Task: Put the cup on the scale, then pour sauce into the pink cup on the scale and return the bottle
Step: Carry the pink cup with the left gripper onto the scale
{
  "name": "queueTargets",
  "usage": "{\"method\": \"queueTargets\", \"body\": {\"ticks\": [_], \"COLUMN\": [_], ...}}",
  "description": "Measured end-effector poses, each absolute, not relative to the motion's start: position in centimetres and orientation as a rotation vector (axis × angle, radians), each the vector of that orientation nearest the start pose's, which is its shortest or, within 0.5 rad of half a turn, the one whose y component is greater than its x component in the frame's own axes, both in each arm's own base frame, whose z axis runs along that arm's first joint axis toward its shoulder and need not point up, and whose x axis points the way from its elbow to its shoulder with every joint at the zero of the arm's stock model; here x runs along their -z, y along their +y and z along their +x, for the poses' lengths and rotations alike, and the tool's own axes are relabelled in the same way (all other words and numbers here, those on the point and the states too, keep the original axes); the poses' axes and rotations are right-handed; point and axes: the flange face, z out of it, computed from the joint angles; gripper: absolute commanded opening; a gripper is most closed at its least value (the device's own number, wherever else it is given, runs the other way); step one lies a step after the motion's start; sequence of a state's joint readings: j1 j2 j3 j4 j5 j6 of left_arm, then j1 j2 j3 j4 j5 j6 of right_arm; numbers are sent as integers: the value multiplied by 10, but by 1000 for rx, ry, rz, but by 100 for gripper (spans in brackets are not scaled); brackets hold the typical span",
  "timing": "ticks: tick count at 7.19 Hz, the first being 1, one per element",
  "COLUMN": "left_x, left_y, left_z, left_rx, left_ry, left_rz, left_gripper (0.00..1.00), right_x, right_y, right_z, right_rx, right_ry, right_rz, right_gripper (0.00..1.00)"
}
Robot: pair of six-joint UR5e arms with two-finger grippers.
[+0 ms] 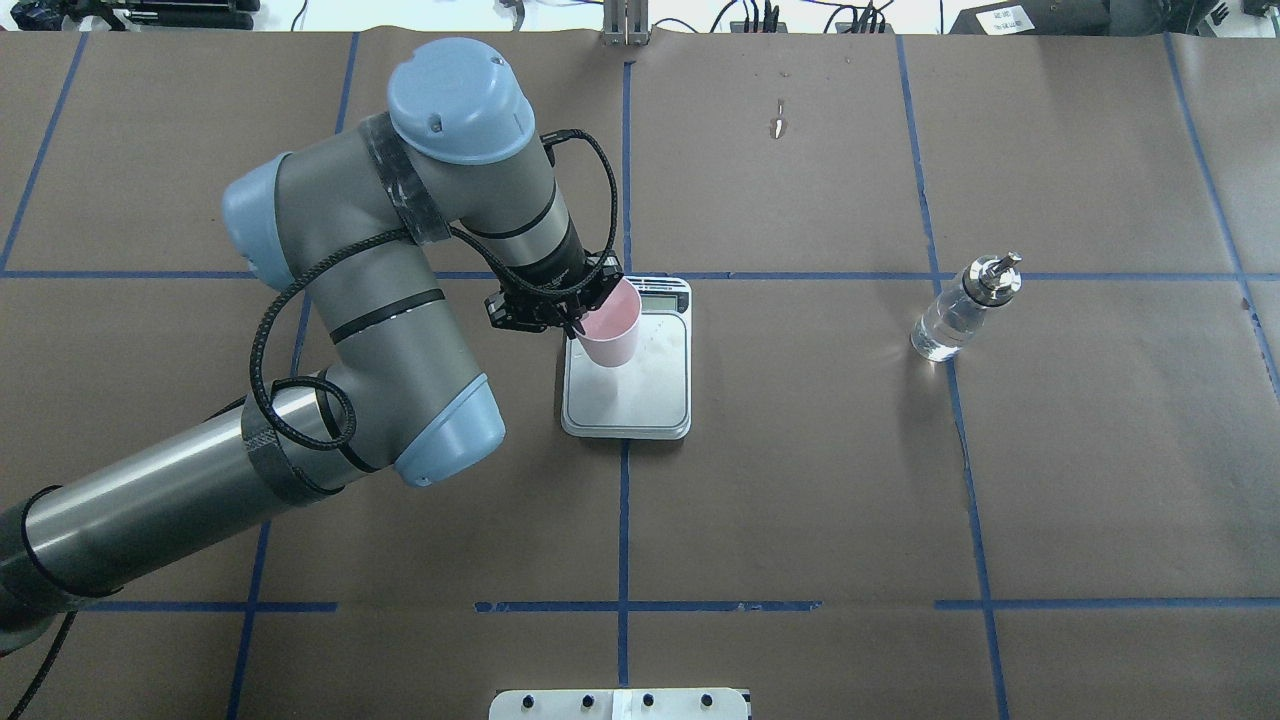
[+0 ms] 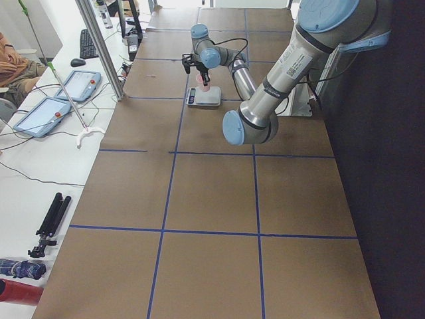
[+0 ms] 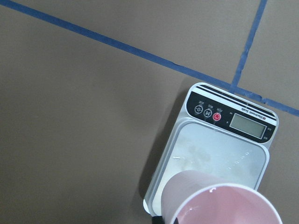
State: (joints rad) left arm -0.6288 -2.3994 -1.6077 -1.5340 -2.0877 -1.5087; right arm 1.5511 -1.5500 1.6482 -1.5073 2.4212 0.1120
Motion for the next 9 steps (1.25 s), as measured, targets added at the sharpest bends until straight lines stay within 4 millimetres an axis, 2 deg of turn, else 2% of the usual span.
{"method": "queueTargets", "body": {"ticks": [2, 6, 7, 8, 9], "left_x": [-140, -146, -148, -149, -149], "left_y": [-468, -471, -473, -473, -473], "left_z": [534, 546, 547, 548, 548], "left_rx": [312, 323, 325, 325, 324], "left_ry": [919, 925, 920, 919, 919], "left_rz": [-175, -167, -164, -162, -161], "left_gripper": [0, 0, 6, 81, 100], "right_x": [-598, -599, -599, -599, -599], "right_y": [-509, -509, -509, -510, -510], "right_z": [48, 49, 48, 48, 48], "right_rx": [-18, -19, -19, -19, -19], "right_ry": [-857, -856, -856, -856, -856], "right_rz": [95, 94, 94, 93, 92], "right_gripper": [100, 100, 100, 100, 100]}}
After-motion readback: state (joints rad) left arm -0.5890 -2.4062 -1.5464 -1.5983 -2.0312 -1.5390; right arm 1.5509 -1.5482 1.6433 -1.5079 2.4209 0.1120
